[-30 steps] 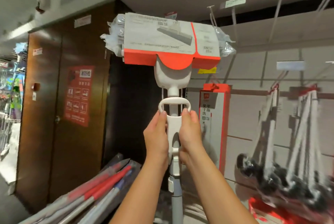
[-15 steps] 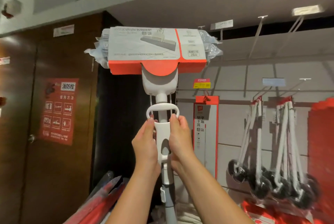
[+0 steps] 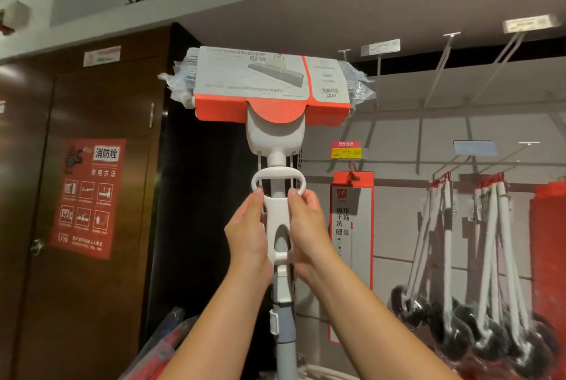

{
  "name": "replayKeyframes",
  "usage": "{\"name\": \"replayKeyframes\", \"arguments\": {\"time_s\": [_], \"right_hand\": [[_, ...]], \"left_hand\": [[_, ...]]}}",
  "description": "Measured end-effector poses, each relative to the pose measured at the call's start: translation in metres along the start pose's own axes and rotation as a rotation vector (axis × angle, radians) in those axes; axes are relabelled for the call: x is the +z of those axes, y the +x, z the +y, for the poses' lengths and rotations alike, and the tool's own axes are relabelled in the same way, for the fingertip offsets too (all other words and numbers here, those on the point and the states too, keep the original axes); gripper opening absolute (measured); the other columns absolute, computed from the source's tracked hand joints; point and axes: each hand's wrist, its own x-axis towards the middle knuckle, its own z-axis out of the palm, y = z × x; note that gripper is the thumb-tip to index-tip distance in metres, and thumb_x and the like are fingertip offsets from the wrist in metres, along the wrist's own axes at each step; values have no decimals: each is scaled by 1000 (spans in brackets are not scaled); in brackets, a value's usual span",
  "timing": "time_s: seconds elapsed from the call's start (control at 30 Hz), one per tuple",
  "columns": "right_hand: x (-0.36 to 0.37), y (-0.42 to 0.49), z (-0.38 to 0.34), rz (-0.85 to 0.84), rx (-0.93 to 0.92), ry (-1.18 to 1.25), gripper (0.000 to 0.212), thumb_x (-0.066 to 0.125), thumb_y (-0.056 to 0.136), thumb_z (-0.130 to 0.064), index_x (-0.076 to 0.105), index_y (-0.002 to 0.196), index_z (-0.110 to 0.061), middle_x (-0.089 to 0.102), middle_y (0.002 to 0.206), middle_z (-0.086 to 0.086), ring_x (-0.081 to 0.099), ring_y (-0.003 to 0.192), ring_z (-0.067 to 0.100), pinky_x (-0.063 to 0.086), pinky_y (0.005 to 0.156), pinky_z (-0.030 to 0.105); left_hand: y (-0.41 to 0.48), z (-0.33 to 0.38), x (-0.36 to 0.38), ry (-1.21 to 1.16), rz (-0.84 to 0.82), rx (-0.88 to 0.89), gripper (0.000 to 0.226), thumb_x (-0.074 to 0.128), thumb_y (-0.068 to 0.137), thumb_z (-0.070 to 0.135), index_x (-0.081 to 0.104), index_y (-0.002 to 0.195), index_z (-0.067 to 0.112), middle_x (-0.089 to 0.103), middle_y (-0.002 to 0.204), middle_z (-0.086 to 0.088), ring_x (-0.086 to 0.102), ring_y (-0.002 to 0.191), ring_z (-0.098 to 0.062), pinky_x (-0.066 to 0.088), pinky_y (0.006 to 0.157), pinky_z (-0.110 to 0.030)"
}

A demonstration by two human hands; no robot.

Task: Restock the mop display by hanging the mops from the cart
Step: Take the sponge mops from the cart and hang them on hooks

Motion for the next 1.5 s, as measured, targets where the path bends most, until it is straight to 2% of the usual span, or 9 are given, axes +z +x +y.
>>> {"name": "replayKeyframes", "arguments": {"time_s": [0.13,0.27,0.6,0.87,1.03,1.13,1.23,1.4,1.5], "right_hand": [[-13,30,-7,-44,-99,-61,10,45,100,-28,52,102,-22,61,88,6,60,73,16,52,70,35],[-21,61,-19,-96,-143,-76,11,44,100,-28,52,106,-22,63,96,8,62,81,19,54,76,38],[-6,135,-46,-124,-200,-26,13,43,102,-26,51,108,-19,63,93,10,62,77,21,53,69,37],[19,204,-57,-64,-249,-41,20,42,102,-24,53,112,-11,61,85,8,59,67,17,50,56,29],[28,242,-61,-6,-301,-52,22,41,102,-23,53,115,-10,61,81,6,58,64,15,49,51,24],[28,263,-61,40,-331,-82,22,41,102,-23,53,114,-9,61,83,8,58,66,17,49,55,27],[24,284,-61,80,-359,-87,21,41,102,-22,54,113,-8,62,87,10,59,69,19,49,59,30],[12,311,-69,102,-372,-71,22,41,102,-23,55,113,-9,62,84,8,59,65,18,48,50,26],[6,324,-77,86,-371,-58,27,40,103,-23,55,118,-7,62,91,11,58,66,19,46,48,23]], "left_hand": [[24,-3,21,-18,-13,38,19,61,93,29,72,89,14,67,75,-7,64,74,-23,55,78,-42],[50,-4,42,-52,-34,61,18,62,92,30,72,91,15,69,83,-10,67,81,-28,55,88,-51],[119,13,76,-36,-78,165,21,61,93,32,71,99,14,70,79,-7,69,77,-24,58,83,-47],[198,25,94,-106,-151,154,20,62,92,28,71,99,11,71,82,-9,71,80,-28,59,80,-47],[245,25,105,-123,-221,133,18,62,93,29,69,95,12,69,74,-5,69,68,-21,60,72,-39],[267,22,112,-106,-264,109,18,62,92,31,69,88,14,69,73,-4,69,67,-21,59,69,-37],[284,17,121,-80,-285,117,19,62,93,31,70,96,14,69,73,-3,68,63,-19,57,62,-32],[303,12,141,-41,-301,163,18,63,92,30,70,90,14,73,78,-6,71,70,-20,59,70,-35],[309,12,155,-40,-292,198,18,66,90,30,70,94,12,74,85,-7,73,77,-22,59,78,-40]]}}
